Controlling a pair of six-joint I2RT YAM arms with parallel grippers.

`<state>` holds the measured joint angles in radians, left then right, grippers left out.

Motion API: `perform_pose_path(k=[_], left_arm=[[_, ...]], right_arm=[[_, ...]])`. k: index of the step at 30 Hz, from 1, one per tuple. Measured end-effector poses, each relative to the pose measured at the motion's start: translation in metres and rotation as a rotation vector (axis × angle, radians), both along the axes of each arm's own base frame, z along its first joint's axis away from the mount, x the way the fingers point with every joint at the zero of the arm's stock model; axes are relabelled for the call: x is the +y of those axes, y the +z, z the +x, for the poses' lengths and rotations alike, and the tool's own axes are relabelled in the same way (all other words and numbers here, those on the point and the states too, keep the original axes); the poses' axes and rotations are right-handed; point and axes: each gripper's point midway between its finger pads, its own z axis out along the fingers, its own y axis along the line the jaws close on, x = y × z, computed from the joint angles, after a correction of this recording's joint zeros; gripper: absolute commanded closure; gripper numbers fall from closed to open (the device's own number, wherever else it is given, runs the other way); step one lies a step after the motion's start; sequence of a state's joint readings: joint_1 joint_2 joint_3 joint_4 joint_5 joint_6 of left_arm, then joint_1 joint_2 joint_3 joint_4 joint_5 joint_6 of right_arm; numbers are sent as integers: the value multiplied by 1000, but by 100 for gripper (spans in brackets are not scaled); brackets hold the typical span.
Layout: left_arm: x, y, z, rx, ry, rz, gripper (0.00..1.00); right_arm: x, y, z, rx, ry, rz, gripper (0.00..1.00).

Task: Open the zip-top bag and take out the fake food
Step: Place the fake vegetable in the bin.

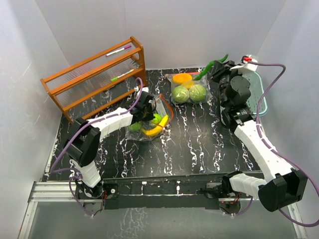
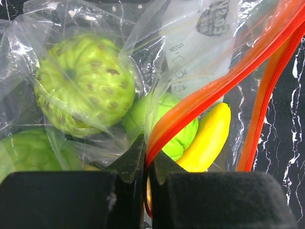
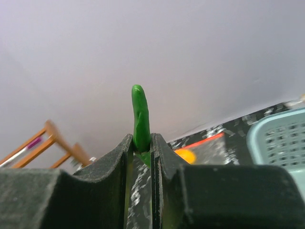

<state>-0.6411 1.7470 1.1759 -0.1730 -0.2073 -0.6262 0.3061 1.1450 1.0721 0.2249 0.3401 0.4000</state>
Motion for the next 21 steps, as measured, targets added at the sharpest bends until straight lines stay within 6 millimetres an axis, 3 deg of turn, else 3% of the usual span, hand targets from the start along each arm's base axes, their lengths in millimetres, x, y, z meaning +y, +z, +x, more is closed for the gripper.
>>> perform_pose_path(k=[8,12,15,19,21], left_arm=[[-5,2,1,-7,-16,-18,100],[-7,1,1,-5,-27,-23,100],[-8,-1,2,-6,-34,-23,100],[-8,-4,2,0,-40,-17,100],[-8,-5,2,0,-42,-15,100]], right_arm=[[-74,33,-30,-54,-380,-117,93],[-103,37,-45,-64,-539,-181,93],[-119,30,-40,-29,-636,-255,93],[-136,-2,-20,93,-720,-373,92],[-142,-17,-12,145,-732,-407,83]])
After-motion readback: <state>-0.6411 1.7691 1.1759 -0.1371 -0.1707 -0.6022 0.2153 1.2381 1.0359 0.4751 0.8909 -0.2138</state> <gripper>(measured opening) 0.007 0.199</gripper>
